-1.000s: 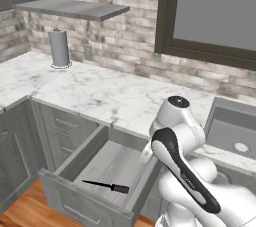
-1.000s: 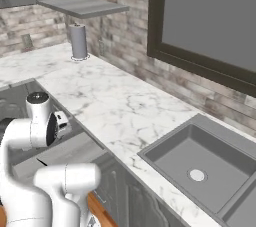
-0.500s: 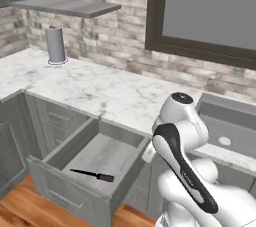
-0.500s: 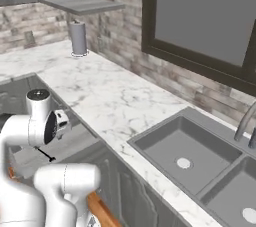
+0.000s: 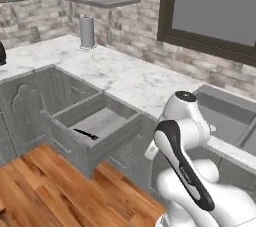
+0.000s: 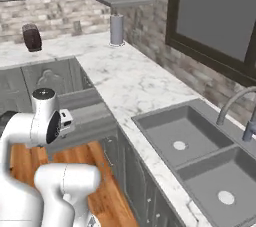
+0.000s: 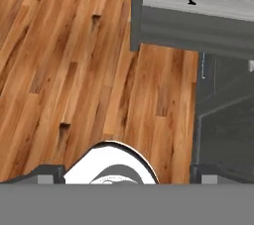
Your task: Pick up the metallic utensils from the counter and place them in the open drawer. Make sure not to pick up any wooden utensils.
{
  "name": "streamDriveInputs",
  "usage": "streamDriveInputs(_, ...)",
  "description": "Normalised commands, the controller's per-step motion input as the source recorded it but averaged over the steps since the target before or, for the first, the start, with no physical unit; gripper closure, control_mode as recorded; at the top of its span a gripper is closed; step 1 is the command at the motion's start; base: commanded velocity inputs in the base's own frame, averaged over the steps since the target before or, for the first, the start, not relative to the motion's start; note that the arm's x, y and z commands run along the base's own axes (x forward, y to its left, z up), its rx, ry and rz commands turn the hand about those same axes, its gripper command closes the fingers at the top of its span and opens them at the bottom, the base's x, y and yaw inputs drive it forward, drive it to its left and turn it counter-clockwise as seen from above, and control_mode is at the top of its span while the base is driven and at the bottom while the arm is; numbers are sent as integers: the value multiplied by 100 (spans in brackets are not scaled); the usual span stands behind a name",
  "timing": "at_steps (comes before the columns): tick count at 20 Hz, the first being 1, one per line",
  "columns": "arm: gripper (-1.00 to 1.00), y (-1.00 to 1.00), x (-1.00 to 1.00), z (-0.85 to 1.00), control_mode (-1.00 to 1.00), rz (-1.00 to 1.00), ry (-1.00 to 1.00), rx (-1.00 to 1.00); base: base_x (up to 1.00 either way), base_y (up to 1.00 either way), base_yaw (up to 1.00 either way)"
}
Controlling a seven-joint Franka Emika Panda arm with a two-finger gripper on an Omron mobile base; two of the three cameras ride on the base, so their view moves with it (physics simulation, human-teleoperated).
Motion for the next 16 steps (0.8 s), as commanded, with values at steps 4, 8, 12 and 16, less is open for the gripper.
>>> streamDriveInputs(4, -100, 0, 0, 0, 100, 0, 0, 0, -30, 4, 92)
streamDriveInputs(8, -100, 0, 0, 0, 100, 0, 0, 0, -36, 46, 86)
streamDriveInputs(12, -100, 0, 0, 0, 100, 0, 0, 0, -54, 96, 69)
streamDriveInputs(16, -100, 0, 0, 0, 100, 0, 0, 0, -30, 100, 43)
